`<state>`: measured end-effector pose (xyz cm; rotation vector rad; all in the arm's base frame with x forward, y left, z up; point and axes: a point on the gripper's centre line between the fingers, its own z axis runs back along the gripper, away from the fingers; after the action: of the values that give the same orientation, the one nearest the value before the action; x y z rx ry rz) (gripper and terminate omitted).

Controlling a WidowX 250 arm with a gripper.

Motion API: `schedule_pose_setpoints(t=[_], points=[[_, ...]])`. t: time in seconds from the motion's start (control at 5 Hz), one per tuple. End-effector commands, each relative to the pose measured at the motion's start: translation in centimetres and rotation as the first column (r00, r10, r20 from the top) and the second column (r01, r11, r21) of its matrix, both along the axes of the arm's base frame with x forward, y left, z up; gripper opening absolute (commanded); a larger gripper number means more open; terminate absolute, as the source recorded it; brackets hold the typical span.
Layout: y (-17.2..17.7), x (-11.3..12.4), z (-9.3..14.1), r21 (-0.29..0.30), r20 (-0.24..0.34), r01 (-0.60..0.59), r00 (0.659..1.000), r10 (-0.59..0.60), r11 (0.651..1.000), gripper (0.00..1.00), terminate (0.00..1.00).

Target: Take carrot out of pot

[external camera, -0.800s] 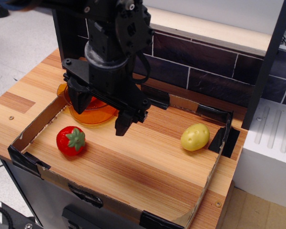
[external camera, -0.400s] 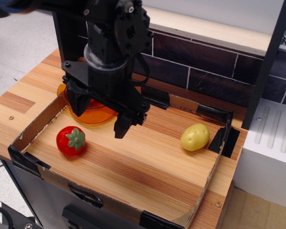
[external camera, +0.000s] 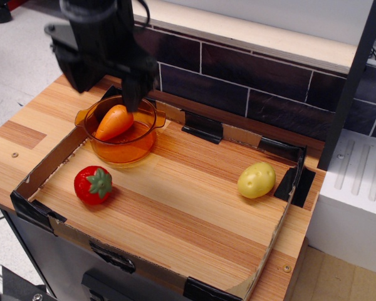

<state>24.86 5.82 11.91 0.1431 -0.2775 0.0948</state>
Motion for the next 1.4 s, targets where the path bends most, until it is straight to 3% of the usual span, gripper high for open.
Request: schedule_pose_setpoints(t=[0.0, 0.2, 0.4, 0.6, 1.2], points=[[5.0, 4.3, -1.3, -0.018, 0.027, -0.092, 0.995, 0.093, 0.996, 1.00, 0.00], [5.4, 4.9, -3.0, 0.012, 0.022, -0.079, 0.997, 0.079, 0.997, 1.00, 0.00], [5.4, 5.2, -4.9, 0.012, -0.036, -0.067, 0.997, 0.067, 0.998, 1.00, 0.00], [4.9, 5.1, -5.8, 0.013, -0.056, -0.070, 0.996, 0.070, 0.997, 1.00, 0.00], [3.7, 5.3, -6.9, -0.003, -0.082, -0.075, 0.994, 0.074, 0.997, 1.00, 0.00]])
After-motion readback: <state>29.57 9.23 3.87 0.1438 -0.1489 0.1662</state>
